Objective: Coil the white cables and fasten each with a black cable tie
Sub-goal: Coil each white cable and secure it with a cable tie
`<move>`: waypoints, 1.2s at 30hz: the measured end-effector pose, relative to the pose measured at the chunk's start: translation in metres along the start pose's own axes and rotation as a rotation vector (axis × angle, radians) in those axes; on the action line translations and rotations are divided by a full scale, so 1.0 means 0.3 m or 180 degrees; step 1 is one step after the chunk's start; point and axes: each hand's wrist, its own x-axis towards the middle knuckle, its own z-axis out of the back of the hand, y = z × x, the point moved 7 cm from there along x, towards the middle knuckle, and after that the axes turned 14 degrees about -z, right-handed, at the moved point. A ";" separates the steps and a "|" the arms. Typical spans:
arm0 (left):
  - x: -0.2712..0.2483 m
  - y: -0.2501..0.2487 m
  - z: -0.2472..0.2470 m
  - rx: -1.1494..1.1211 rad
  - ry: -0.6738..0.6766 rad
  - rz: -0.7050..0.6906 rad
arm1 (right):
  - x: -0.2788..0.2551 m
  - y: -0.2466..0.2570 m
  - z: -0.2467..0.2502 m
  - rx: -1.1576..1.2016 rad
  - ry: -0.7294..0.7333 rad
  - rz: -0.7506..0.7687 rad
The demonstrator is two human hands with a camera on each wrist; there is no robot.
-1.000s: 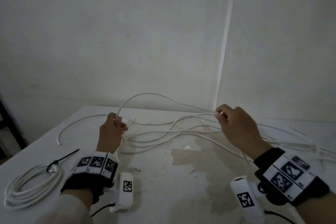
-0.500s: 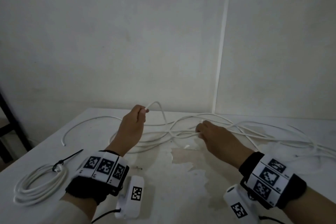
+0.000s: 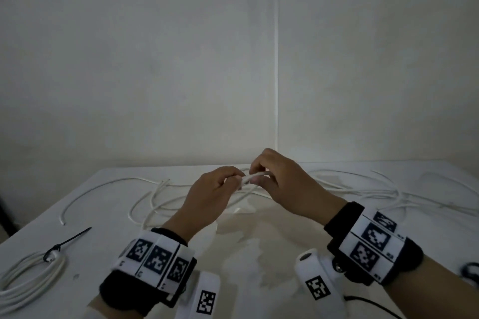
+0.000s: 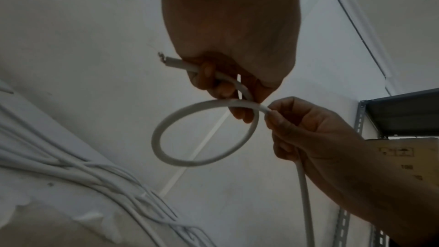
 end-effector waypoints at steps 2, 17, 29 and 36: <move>0.004 -0.026 -0.025 -0.0079 0.0126 -0.0035 | -0.007 -0.028 0.024 0.0189 0.0028 -0.0151; 0.033 -0.095 -0.073 -0.0725 0.0180 0.0033 | -0.044 -0.138 0.086 0.1802 0.0425 -0.1143; 0.033 -0.099 -0.017 -0.0984 -0.0161 0.0140 | -0.049 -0.121 0.103 0.2212 0.0526 -0.1247; 0.026 -0.083 0.022 -0.0748 -0.0545 0.0179 | -0.041 -0.096 0.086 0.2255 0.0545 -0.1258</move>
